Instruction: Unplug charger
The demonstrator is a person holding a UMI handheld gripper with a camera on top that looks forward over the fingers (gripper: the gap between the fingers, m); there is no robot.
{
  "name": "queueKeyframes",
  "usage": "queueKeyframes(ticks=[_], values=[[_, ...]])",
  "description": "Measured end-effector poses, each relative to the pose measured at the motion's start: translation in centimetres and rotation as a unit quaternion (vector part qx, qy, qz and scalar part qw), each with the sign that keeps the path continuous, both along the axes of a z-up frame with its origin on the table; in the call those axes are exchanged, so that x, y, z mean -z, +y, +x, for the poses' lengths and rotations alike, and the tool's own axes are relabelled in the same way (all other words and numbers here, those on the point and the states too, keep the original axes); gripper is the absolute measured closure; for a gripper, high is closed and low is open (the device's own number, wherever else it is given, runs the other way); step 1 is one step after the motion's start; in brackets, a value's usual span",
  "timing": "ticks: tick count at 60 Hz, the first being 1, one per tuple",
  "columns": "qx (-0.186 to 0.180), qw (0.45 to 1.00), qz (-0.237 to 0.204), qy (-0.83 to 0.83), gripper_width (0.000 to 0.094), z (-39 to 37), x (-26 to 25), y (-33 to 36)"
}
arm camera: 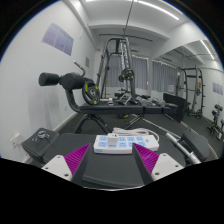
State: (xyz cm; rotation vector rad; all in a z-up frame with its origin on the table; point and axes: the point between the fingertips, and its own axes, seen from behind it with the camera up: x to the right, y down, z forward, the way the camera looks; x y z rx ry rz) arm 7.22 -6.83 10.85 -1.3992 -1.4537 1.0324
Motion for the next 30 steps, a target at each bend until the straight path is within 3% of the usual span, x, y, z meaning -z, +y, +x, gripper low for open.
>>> queueKeyframes(ticks=[16,30], values=[[0.001,1.0,0.004,-0.018,0.0081,-11.3,5.1,-0.8],[0.018,0.999,-0.014,-0.048,0.0085,-16.6,8.2,0.0]])
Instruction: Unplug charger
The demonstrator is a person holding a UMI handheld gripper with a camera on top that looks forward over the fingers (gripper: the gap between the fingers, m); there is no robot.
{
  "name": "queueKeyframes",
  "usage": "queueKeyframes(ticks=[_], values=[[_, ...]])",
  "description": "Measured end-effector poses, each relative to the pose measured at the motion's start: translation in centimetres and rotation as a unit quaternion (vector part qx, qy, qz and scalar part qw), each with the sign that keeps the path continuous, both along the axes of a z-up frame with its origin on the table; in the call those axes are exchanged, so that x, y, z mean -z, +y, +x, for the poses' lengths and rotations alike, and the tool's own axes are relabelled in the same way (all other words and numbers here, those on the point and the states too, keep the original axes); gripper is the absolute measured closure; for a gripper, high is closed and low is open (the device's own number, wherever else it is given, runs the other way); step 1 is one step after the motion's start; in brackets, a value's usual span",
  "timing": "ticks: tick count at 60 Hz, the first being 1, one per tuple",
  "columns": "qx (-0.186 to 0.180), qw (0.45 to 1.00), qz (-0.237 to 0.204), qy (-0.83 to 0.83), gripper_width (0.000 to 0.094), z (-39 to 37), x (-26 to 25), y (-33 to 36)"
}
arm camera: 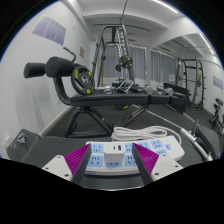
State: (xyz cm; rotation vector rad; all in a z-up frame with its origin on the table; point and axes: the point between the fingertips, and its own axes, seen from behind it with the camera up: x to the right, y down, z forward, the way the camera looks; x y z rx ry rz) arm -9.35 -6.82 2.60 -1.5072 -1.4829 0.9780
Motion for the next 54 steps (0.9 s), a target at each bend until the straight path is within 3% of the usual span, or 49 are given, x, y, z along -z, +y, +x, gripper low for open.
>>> queueKeyframes(ticks=[7,11,15,17,19,21,23,27,31,33,42,54], values=[[0.0,1.0,-0.001,-0.004,0.0098,-0.8,0.7,0.2],[-0.003,1.0,-0.002,0.008,0.017,-1.4,0.2,0.1],[0.006,1.0,0.002,-0.009,0.0633,-1.5,1.0,0.5],[0.004,1.0,-0.004,-0.016,0.0657,-1.6,1.2,0.2],[-0.012,1.0,0.015,-0.022,0.0741,-1.9,0.8,0.2],[-0.024,1.0,0.002,-0.016,0.0747,-1.7,-1.0,0.3],[-0.018,0.998,-0.022,0.063,0.0746,-2.0,-6.9,1.3],[-0.005,0.986,-0.016,0.164,0.0749,-3.1,-17.8,3.7],[-0.031,0.985,-0.078,0.153,0.0752,-1.6,-21.5,4.7],[-0.033,0.986,-0.082,0.144,0.0752,-1.1,-22.7,6.1],[-0.003,0.993,-0.031,0.113,0.0752,0.0,-22.3,15.3],[0.036,0.999,0.02,0.026,0.0751,2.3,-12.4,26.4]])
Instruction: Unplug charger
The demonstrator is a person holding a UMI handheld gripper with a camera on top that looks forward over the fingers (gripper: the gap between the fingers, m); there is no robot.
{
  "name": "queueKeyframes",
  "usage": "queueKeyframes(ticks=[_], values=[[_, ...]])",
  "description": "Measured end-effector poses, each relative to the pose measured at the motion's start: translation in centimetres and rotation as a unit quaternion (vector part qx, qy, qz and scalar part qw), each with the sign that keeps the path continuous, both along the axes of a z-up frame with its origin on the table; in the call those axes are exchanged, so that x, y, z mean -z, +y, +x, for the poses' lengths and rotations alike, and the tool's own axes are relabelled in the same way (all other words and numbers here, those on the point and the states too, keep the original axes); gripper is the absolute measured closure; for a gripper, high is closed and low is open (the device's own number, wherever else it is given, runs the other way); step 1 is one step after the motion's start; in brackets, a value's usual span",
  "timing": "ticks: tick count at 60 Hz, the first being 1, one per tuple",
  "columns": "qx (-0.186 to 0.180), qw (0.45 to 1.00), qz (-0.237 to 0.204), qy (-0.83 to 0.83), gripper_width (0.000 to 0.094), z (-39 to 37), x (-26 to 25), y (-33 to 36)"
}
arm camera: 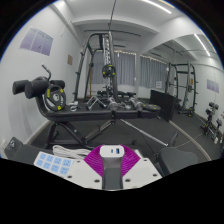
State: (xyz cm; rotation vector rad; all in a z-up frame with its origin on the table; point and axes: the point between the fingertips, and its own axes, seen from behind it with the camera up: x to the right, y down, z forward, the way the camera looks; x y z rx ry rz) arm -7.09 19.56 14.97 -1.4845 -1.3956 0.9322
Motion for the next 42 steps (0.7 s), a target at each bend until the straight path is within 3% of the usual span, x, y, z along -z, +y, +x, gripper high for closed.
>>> queueKeyframes(ticks=[11,23,29,33,35,37,42], values=[[0.006,0.997,-0.029,-0.074,0.073,-0.3,8.4,2.6],[-0.011,0.988,-0.034,-0.149,0.07,-1.0,15.3,1.8],[-0.008,0.986,-0.02,-0.165,0.0631,-1.6,16.8,2.1],[-0.008,0.987,-0.022,-0.16,0.0566,-2.0,16.9,2.0],[-0.008,0.985,-0.026,-0.168,0.0467,-1.9,17.2,1.8],[-0.01,0.984,-0.029,-0.175,0.0311,-1.7,17.4,1.6],[0.007,0.985,-0.008,-0.173,0.0125,-1.4,17.4,3.0]])
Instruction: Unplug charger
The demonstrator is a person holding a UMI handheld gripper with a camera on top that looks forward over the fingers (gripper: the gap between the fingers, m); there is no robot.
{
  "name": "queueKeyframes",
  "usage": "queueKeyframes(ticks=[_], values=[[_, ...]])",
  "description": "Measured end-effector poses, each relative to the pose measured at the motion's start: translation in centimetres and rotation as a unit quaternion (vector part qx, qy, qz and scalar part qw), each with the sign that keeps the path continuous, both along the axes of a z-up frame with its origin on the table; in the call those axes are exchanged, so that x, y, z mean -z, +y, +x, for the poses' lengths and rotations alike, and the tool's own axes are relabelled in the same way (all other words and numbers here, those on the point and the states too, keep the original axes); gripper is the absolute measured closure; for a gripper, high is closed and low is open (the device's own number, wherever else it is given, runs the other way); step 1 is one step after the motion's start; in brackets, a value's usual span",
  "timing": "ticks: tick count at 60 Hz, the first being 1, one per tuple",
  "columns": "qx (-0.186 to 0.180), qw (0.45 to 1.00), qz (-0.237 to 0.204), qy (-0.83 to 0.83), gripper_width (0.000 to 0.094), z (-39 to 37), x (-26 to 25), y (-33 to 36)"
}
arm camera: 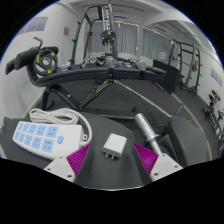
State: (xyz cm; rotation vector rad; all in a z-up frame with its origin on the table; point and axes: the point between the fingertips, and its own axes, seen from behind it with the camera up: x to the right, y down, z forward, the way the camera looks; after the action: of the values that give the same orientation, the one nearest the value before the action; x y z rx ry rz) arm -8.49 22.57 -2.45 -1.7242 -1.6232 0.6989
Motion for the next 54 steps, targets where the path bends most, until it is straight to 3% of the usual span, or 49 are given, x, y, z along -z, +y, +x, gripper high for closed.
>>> queueKeyframes(ticks=[4,12,26,36,54], values=[[-0.001,1.0,-0.006,-0.003,0.0075,0.7,-0.1,0.0],[0.001,0.999,-0.034,0.006,0.0073,3.9,-2.8,-0.6],[-0.006,0.997,-0.022,0.07,0.0076,17.0,-15.1,-4.3],[-0.004,0.996,-0.024,0.082,0.0078,27.4,-20.8,-7.1],[0.001,0.994,-0.035,0.104,0.0079,37.6,-25.4,-10.9]])
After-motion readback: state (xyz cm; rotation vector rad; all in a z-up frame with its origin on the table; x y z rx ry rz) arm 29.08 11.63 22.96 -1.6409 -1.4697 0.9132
